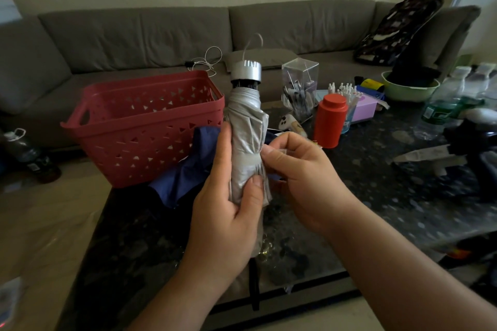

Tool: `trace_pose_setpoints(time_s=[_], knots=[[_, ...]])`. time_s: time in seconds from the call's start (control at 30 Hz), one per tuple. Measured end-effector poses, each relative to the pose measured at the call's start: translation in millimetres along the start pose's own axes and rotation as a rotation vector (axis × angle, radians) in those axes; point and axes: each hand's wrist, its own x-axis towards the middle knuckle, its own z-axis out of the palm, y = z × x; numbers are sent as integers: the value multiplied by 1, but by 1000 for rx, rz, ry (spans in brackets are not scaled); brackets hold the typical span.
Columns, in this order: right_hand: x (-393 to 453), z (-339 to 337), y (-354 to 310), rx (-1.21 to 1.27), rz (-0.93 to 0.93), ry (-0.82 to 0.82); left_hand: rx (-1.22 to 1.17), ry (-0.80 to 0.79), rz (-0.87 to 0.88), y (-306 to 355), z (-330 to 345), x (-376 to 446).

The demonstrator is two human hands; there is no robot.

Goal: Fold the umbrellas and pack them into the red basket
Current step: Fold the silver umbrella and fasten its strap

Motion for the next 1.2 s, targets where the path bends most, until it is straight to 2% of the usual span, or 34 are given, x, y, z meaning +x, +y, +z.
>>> trace_pose_setpoints(time_s=[0.13, 0.23, 0.37, 0.47, 0.53, 0.63, 0.73, 0.9, 1.07, 1.2], knots=[[3, -5, -11, -276, -183, 136, 43, -3, -82, -3, -3, 1], [0, -4, -22, -329, -374, 169, 70, -9, -106, -5, -1, 1], [-7, 8, -17, -730, -653, 175, 65, -52, -143, -7, 4, 1], [-4, 12, -7, -860, -666, 207, -32, -52, -199, -9, 8, -2], [1, 9, -3, -846, -626, 211, -35, -47, -191, -8, 9, -3], [7, 3, -1, -634, -532, 178, -118, -74, -198, 0, 6, -4], [9, 0, 1, -555, -580, 150, -195, -92, -201, 6, 6, -1], [11, -6, 8, -656, -820, 169, -329, -131, -216, 15, 7, 0], [15, -10, 14, -681, -802, 159, -499, -175, -400, 17, 2, 0], [16, -15, 7, -740, -839, 153, -540, -190, -445, 16, 1, 1]])
